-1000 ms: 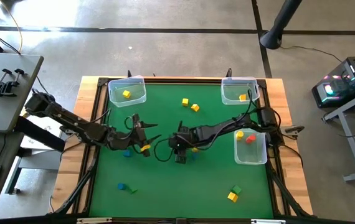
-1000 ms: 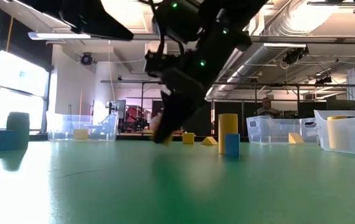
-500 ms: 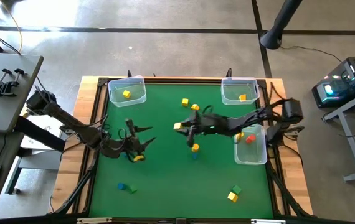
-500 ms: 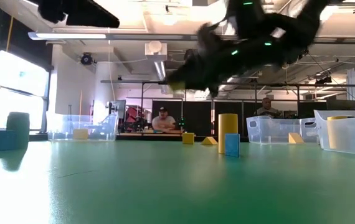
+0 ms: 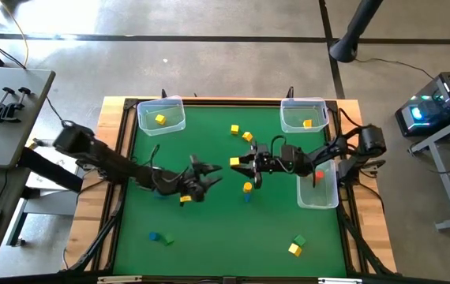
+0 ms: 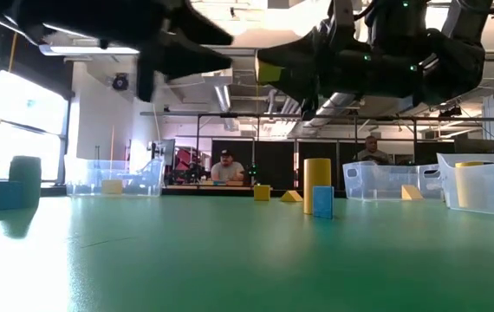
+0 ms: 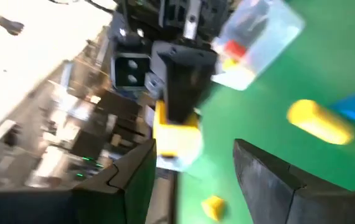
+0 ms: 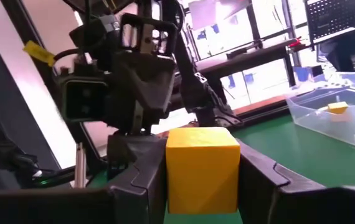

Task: Sort blocks by size
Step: Put the yellow cube block into the top left transparent bin

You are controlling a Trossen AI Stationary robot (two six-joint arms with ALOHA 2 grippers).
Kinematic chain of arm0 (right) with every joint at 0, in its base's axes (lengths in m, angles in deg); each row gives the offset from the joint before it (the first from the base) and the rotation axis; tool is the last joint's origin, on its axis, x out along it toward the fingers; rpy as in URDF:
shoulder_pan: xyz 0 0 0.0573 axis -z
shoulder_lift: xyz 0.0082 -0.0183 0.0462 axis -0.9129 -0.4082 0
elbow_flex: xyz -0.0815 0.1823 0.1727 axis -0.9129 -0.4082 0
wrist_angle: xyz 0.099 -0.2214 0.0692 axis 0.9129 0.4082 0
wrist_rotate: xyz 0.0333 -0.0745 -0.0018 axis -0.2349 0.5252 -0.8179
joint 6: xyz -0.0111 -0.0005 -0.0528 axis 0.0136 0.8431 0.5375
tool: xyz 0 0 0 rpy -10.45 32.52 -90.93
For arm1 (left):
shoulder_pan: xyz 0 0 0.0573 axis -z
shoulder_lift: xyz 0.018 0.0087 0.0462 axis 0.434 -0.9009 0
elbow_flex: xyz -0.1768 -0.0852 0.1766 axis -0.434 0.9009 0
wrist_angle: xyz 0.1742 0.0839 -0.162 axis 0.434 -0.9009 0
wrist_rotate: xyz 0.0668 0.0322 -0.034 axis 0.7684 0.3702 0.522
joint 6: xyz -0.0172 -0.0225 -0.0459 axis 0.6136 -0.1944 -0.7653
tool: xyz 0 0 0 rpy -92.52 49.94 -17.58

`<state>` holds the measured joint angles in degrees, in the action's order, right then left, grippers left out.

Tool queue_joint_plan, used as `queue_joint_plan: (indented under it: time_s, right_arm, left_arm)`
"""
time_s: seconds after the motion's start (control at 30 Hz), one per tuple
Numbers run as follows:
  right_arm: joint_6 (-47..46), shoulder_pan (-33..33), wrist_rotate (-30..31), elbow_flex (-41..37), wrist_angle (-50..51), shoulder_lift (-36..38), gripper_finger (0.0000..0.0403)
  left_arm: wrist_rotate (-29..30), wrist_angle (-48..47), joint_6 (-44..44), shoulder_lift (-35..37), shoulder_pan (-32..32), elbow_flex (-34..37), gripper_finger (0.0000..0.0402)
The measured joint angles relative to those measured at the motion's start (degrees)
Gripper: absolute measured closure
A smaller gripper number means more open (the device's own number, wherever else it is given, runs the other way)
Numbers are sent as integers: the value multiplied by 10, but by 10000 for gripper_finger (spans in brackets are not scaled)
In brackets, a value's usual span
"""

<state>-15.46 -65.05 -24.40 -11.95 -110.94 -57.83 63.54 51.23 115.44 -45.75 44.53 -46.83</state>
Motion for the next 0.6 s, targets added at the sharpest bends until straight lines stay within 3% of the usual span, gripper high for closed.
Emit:
queue_joint_plan:
  time_s: [0.13, 0.33, 0.6]
  right_arm:
    - [-4, 0, 0, 0, 1, 0, 267]
    - [-1, 0, -8, 0, 1, 0, 266]
    - [-2, 0, -8, 0, 1, 0, 265]
  left_arm:
    - [2, 50, 61, -48, -13, -32, 191]
    - [-5, 50, 71, -107, -34, -92, 170]
    - [86, 42, 65, -171, -42, -154, 179]
